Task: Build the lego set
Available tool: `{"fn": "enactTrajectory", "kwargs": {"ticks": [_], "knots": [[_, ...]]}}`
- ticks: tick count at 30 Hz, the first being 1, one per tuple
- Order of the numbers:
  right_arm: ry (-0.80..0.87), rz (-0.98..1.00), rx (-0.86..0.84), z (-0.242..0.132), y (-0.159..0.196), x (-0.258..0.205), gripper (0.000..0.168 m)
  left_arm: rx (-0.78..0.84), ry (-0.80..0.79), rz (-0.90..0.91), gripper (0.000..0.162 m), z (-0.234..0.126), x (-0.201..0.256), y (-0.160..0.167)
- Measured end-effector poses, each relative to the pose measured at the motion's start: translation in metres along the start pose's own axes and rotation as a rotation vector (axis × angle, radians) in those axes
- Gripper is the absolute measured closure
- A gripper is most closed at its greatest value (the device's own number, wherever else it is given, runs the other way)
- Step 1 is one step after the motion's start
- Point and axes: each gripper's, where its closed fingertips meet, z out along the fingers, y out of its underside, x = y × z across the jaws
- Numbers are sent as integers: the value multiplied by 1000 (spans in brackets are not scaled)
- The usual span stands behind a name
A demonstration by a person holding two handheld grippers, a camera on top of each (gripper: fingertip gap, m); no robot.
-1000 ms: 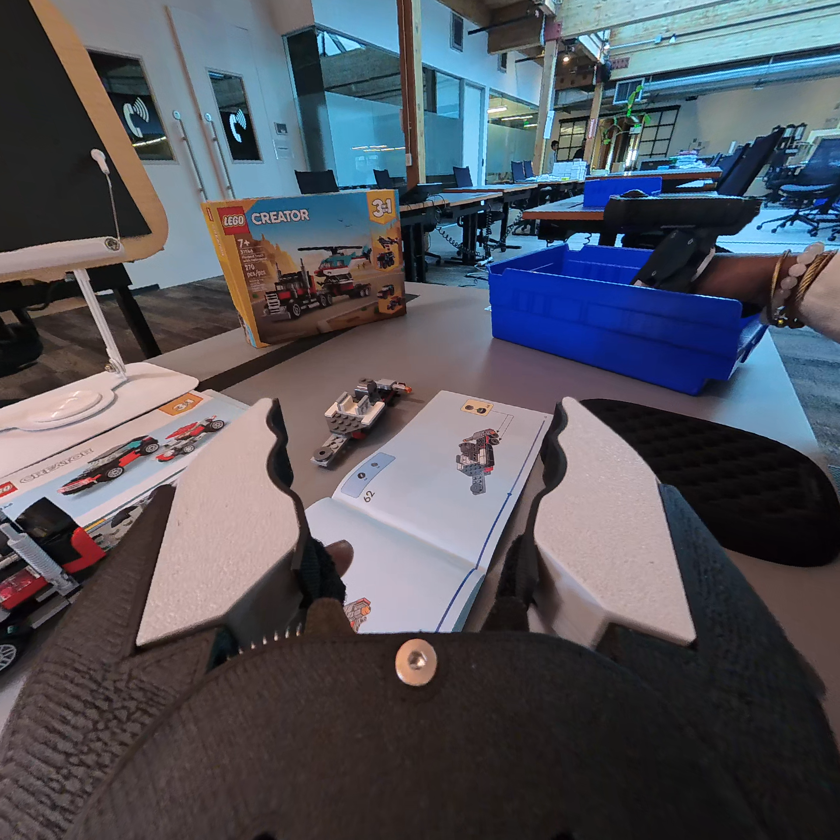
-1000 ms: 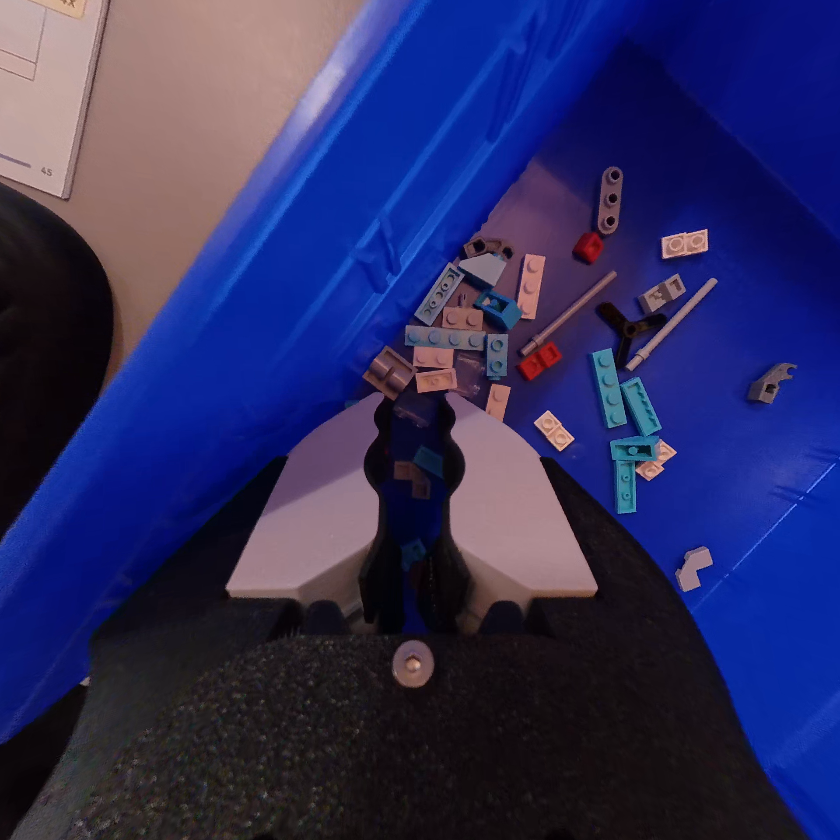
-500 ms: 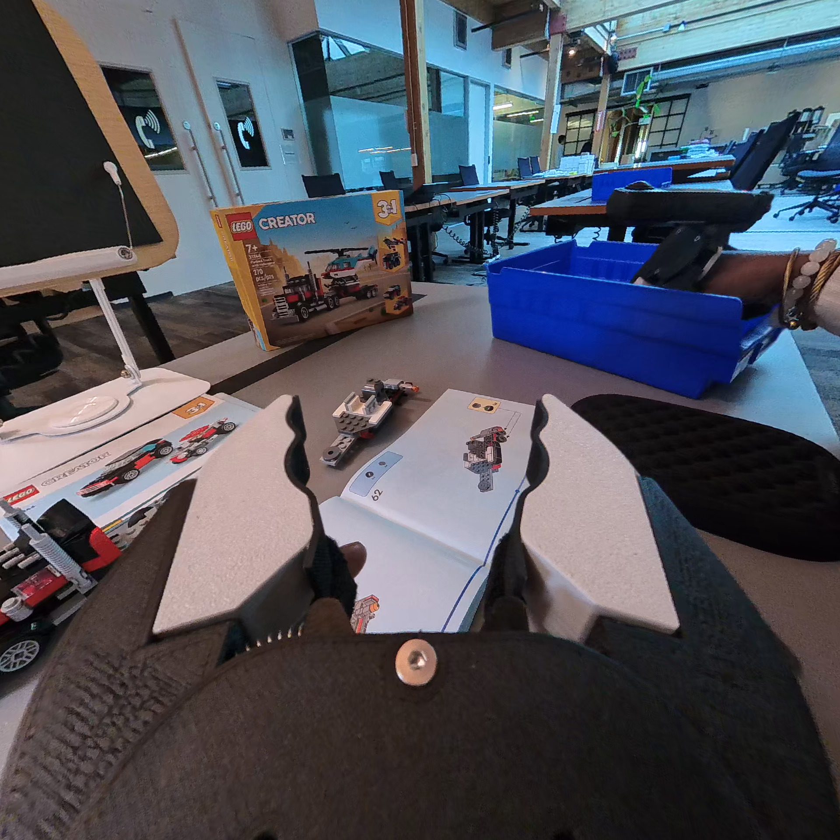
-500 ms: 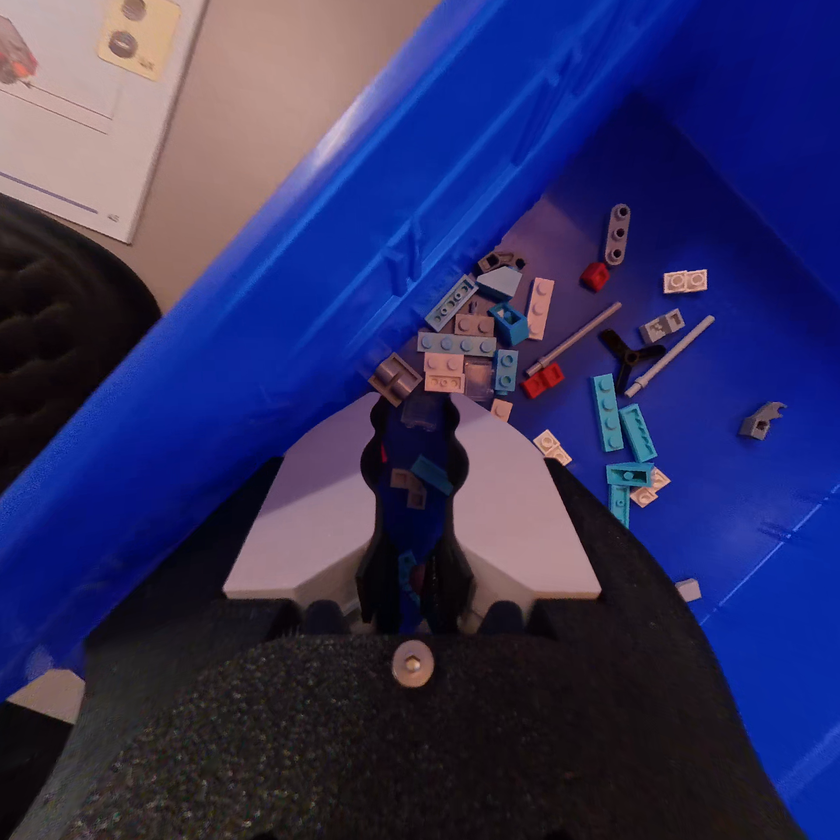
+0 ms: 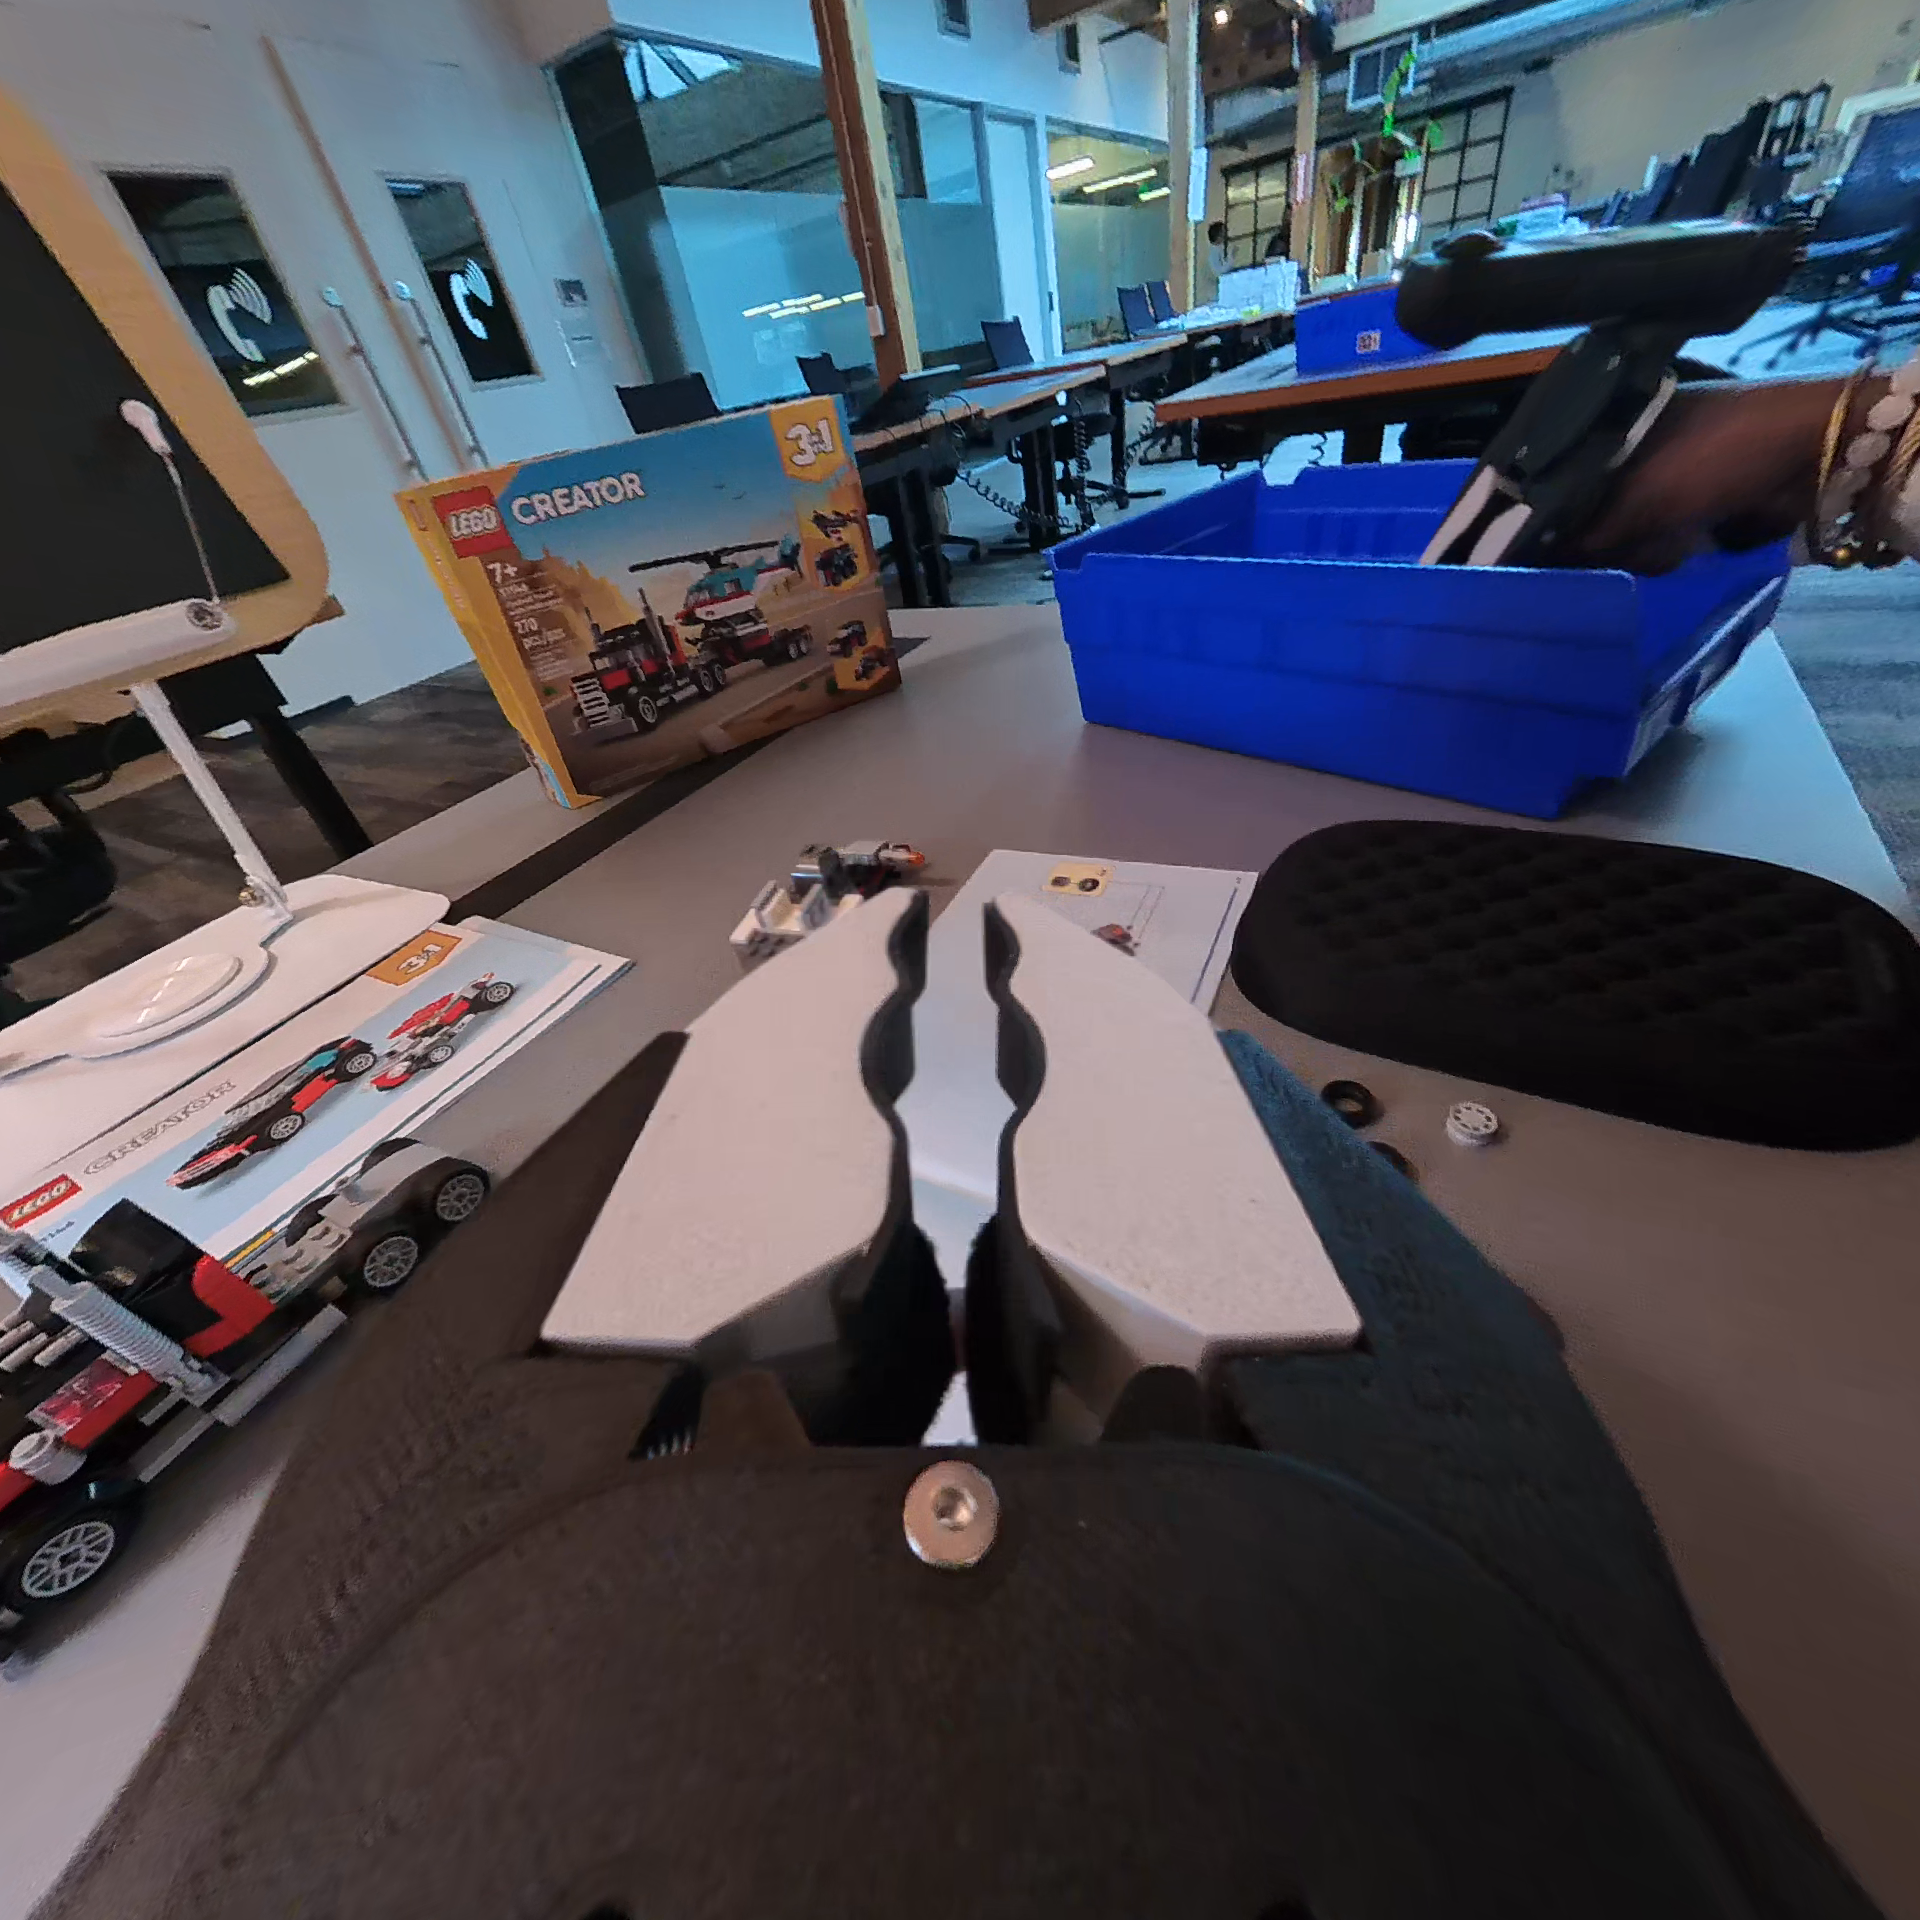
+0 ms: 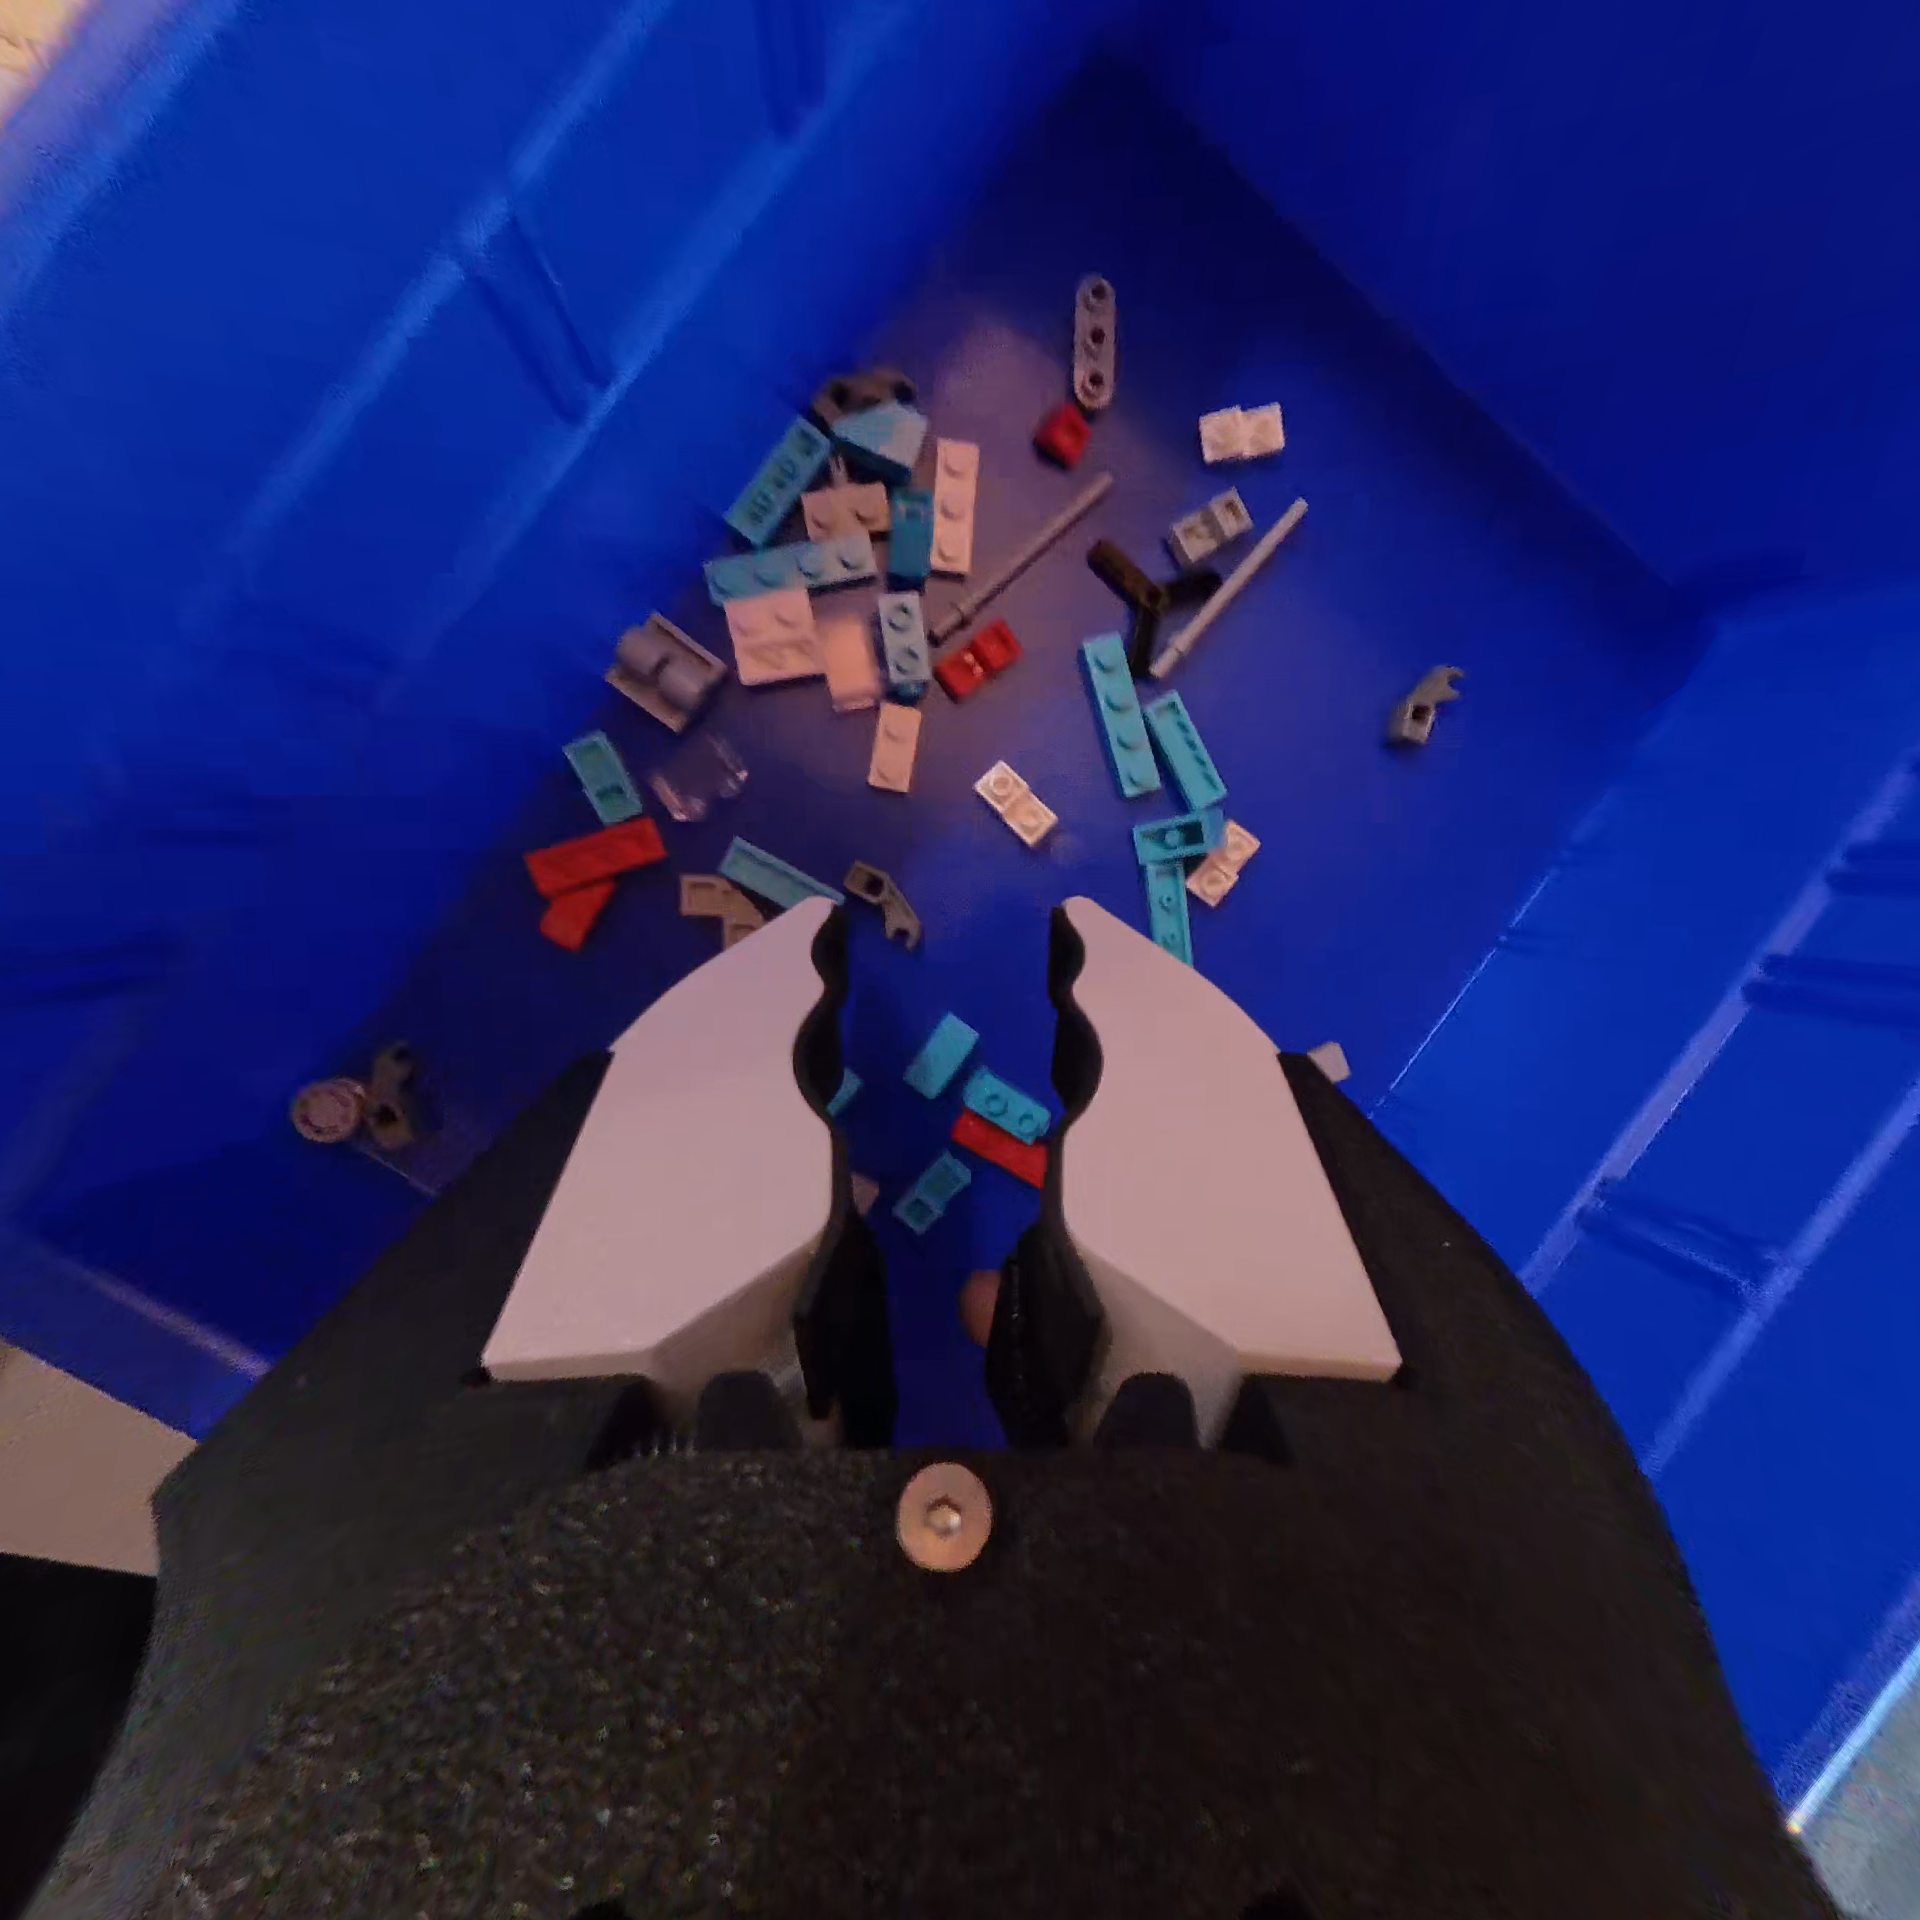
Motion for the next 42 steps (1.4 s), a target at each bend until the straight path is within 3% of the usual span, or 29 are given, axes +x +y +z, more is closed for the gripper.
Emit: {"fn": "enactTrajectory", "kwargs": {"ticks": [5, 12, 14, 19, 25, 27, 30, 31, 37, 42], "knots": [[-36, 9, -37, 7, 16, -3, 131, -13, 0, 23, 161, 0, 1, -4], [-83, 5, -18, 8, 18, -9, 130, -32, -53, 69, 159, 0, 6, -20], [-69, -3, 6, 3, 14, -6, 130, -34, -38, 65, 143, 3, 12, -21], [-78, -3, 86, -8, 1, -6, 129, -48, -61, -2, 77, 9, 13, -23], [-78, -23, 92, -18, 1, -3, 123, -71, -47, -92, 62, 17, 7, -28], [-72, -25, 78, -17, 5, -2, 119, -110, -58, -66, 71, 19, 6, -22], [-67, 2, 90, -15, 9, 0, 102, -113, 44, 1, 145, 22, 24, -17], [-72, 15, 97, -15, 9, 0, 100, -103, 53, 1, 160, 23, 27, -17], [-81, 2, 130, -18, 2, 5, 97, -88, 40, -10, 160, 29, 31, -22], [-38, 28, 196, -45, -11, 17, 94, -164, 26, 20, 152, 26, 26, -14]]}}
